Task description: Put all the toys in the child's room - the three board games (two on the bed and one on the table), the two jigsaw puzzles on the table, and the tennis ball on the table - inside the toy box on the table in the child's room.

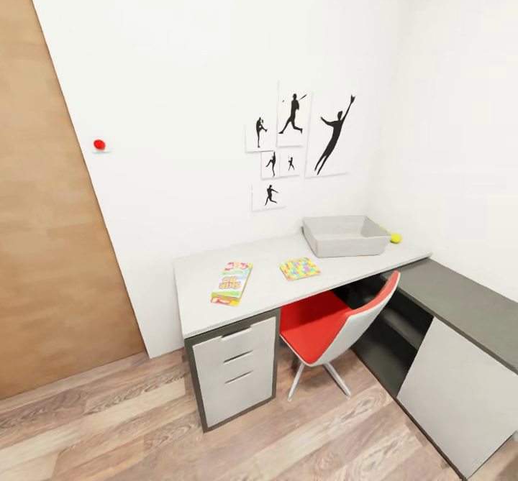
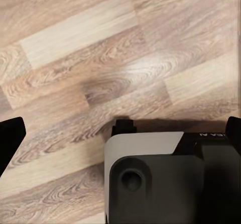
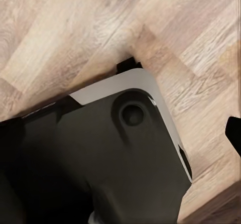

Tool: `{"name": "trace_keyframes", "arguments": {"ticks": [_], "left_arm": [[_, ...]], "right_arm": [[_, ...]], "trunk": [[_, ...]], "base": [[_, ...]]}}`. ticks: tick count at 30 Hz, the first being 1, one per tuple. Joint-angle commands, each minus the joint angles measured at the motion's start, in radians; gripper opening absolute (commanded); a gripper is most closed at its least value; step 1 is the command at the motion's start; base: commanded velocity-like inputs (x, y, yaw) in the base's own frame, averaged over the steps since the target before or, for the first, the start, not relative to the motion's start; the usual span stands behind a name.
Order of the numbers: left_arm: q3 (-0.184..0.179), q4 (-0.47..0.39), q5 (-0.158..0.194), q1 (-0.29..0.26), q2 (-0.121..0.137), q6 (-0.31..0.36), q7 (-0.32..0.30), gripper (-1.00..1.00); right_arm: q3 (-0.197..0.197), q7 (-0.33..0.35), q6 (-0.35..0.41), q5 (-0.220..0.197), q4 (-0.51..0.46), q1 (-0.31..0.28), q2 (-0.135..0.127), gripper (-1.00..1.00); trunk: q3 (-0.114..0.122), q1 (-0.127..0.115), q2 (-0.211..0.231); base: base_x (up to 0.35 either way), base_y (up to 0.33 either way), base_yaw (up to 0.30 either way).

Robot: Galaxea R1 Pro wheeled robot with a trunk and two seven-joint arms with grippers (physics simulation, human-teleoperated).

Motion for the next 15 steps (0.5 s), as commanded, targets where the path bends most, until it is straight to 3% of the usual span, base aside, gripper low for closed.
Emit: {"name": "trace_keyframes", "arguments": {"ticks": [1, 15], "left_arm": [[0.001, -0.003, 0.001, 0.000, 0.000, 0.006, -0.002, 1.00], [0.003, -0.002, 0.006, 0.000, 0.001, 0.006, -0.008, 1.00]], "right_arm": [[-0.001, 0.001, 0.005, -0.002, -0.001, 0.000, -0.001, 1.00], [-0.001, 0.001, -0.026, -0.003, 0.002, 0.000, -0.005, 1.00]], "trunk": [[0.001, -0.004, 0.006], [0.038, -0.058, 0.104]], "base": [[-0.061, 0.000, -0.265], [-0.014, 0.027, -0.265]]}}
